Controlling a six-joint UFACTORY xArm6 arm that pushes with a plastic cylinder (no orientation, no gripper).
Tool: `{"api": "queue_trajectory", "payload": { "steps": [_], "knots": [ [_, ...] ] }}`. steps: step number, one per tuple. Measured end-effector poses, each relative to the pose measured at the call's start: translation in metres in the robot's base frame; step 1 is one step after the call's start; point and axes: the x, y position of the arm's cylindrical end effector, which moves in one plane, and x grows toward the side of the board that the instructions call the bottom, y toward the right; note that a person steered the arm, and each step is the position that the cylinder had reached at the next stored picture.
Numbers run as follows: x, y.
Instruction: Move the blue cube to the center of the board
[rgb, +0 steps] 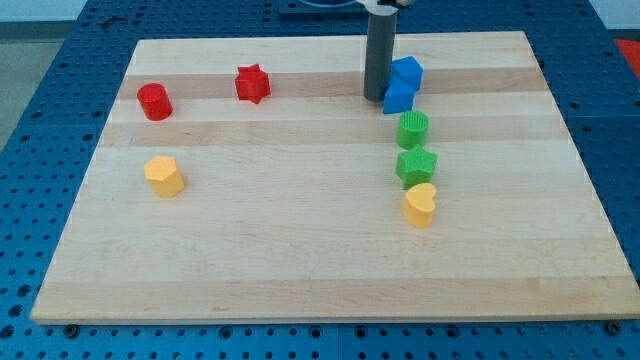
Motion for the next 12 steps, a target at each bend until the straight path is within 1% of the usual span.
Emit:
{"api": "queue_trajectory", "payload": {
  "steps": [3, 5, 6, 7, 8, 9, 10, 11, 12],
  "knots": [
    [0.001, 0.009],
    [-0.055, -0.012],
    [-0.073, 0.022],
    [-0.073, 0.092],
    [-0.060, 0.114],
    [-0.046, 0.099],
    [-0.046, 0.069],
    [-0.044, 0.058],
    [-0.041, 0.063]
  ]
}}
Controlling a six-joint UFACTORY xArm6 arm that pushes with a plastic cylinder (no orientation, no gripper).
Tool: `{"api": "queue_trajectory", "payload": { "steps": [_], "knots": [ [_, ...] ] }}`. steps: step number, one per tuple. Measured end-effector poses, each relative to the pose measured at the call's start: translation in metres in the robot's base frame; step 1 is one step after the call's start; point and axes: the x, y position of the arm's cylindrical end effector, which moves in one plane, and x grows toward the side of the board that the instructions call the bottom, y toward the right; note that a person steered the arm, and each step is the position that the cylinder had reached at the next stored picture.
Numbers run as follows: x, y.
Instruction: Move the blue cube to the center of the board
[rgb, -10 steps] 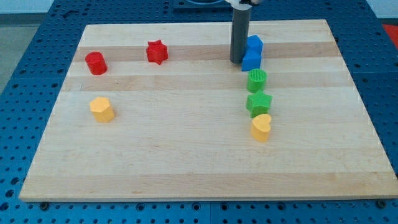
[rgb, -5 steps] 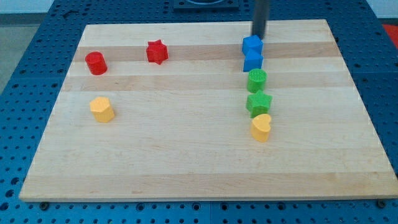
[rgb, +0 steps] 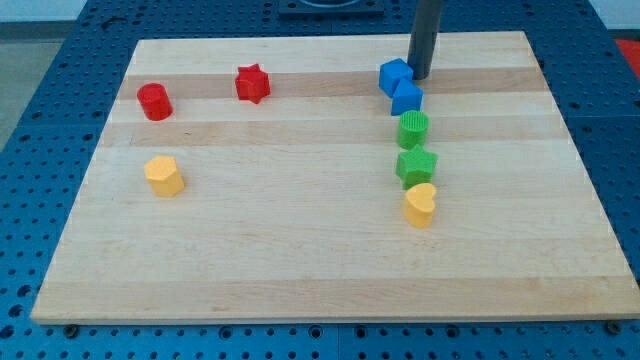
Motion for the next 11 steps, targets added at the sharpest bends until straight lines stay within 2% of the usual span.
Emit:
{"api": "queue_trajectory", "payload": {
  "steps": [2, 4, 6, 8, 9, 11],
  "knots": [
    [0.010, -0.017],
    [0.011, -0.062],
    [-0.009, -0.087],
    [0.021, -0.098],
    [0.017, -0.125],
    [0.042, -0.128]
  ]
}}
